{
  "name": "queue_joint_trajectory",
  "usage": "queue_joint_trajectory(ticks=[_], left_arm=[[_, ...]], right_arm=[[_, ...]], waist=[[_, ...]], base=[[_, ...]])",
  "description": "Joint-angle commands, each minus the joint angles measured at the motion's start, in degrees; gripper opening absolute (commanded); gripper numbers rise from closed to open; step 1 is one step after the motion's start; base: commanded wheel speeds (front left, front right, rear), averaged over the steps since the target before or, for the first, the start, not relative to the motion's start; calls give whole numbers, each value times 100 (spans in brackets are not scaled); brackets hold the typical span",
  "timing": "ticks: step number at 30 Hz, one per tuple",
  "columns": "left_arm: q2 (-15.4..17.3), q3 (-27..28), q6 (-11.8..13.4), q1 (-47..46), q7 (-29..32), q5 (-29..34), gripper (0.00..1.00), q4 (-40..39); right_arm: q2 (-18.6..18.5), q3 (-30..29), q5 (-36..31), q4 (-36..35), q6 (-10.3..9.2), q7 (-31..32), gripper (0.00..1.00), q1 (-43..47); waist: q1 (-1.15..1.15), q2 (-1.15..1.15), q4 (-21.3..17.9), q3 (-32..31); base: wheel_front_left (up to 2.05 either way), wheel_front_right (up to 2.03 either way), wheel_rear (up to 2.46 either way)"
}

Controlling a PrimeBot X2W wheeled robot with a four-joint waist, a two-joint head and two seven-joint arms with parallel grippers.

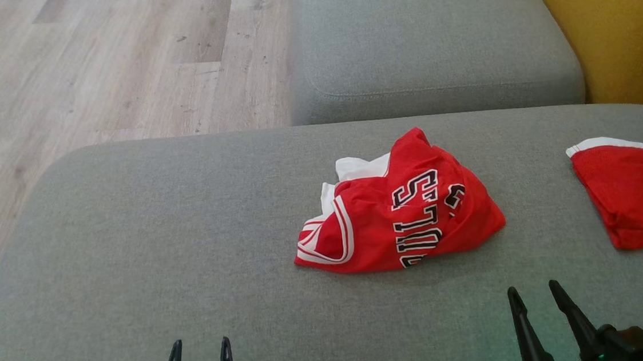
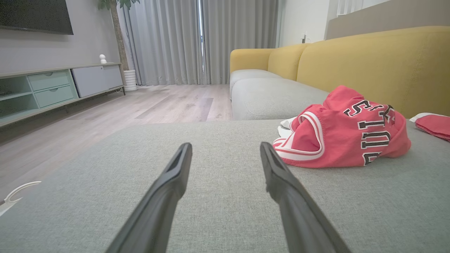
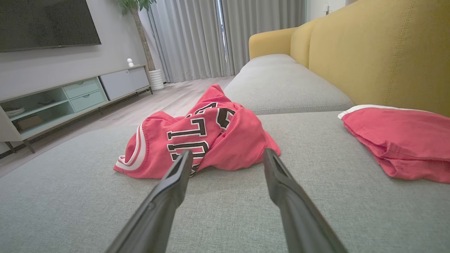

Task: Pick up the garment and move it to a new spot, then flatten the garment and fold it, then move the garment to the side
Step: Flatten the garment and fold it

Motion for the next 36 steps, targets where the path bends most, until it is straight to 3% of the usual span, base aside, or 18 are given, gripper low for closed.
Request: queue_joint_trajectory(ticks=[1,8,14,24,36], left_arm=[[-86,152,-2,-343,-30,36,100,-160],[-103,92,-110,-587,-30,77,100,-16],[-107,-58,-397,-1327,-30,153,100,543],[-115,-217,-939,-3244,-30,102,100,2222],[-126,-745,-1097,-4337,-7,-234,100,4109]], right_arm=[[-118,138,11,-163,-5,-31,100,-220],[-189,179,3,-252,-5,-32,100,-300],[-262,231,-25,-393,-5,-32,100,-417],[-574,427,-13,-592,-5,-32,100,-915],[-656,471,12,-643,-5,-32,100,-1233]], waist=[[0,0,-19,18],[0,0,-174,239],[0,0,-290,653],[0,0,-637,1657],[0,0,-1028,2135]], base=[[0,0,0],[0,0,0],[0,0,0],[0,0,0],[0,0,0]])
